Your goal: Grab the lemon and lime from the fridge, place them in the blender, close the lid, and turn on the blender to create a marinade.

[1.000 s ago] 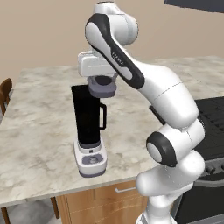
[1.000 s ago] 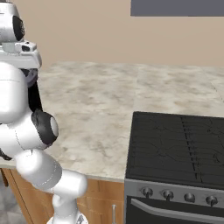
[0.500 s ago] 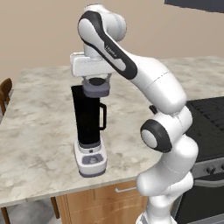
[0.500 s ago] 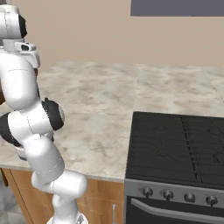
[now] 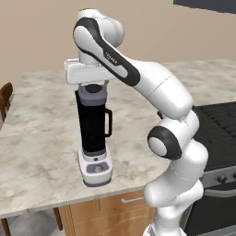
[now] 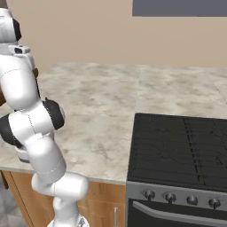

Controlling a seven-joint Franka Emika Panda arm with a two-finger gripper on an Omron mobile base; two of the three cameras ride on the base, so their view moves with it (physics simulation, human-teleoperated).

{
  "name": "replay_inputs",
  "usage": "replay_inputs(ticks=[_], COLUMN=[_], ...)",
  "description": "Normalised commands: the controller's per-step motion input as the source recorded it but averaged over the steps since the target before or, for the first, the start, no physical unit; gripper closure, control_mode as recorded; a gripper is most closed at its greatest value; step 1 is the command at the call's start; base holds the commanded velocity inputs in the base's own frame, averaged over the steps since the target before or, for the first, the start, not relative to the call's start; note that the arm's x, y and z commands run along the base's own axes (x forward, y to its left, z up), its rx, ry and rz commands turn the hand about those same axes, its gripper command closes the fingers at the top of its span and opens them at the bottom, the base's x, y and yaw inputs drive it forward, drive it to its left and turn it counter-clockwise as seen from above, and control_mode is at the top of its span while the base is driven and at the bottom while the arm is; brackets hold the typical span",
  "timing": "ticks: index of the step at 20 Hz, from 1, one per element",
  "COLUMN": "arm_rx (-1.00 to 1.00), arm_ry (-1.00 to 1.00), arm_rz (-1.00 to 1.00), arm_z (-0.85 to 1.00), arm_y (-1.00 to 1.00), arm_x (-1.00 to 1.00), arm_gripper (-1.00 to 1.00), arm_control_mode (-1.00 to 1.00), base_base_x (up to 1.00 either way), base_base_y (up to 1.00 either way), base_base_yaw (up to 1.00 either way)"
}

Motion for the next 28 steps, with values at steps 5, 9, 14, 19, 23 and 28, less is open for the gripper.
replay_inputs(ticks=[5,9,14,19,23,28], arm_rx=[0.0,0.0,0.0,0.0,0.0,0.07], arm_ry=[-0.05,-0.08,-0.15,-0.12,-0.03,0.01], arm_rz=[0.0,0.02,0.01,0.05,0.07,0.06], arm_z=[-0.08,-0.13,-0.05,-0.25,-0.41,-0.35], arm_y=[0.09,0.0,0.0,0.04,0.01,-0.01], arm_x=[0.26,0.29,0.25,0.09,-0.1,0.0], arm_gripper=[1.0,1.0,1.0,1.0,1.0,1.0], arm_control_mode=[-1.0,-1.0,-1.0,-1.0,-1.0,-1.0], base_base_x=[0.0,0.0,0.0,0.0,0.0,0.0], base_base_y=[0.0,0.0,0.0,0.0,0.0,0.0], base_base_yaw=[0.0,0.0,0.0,0.0,0.0,0.0])
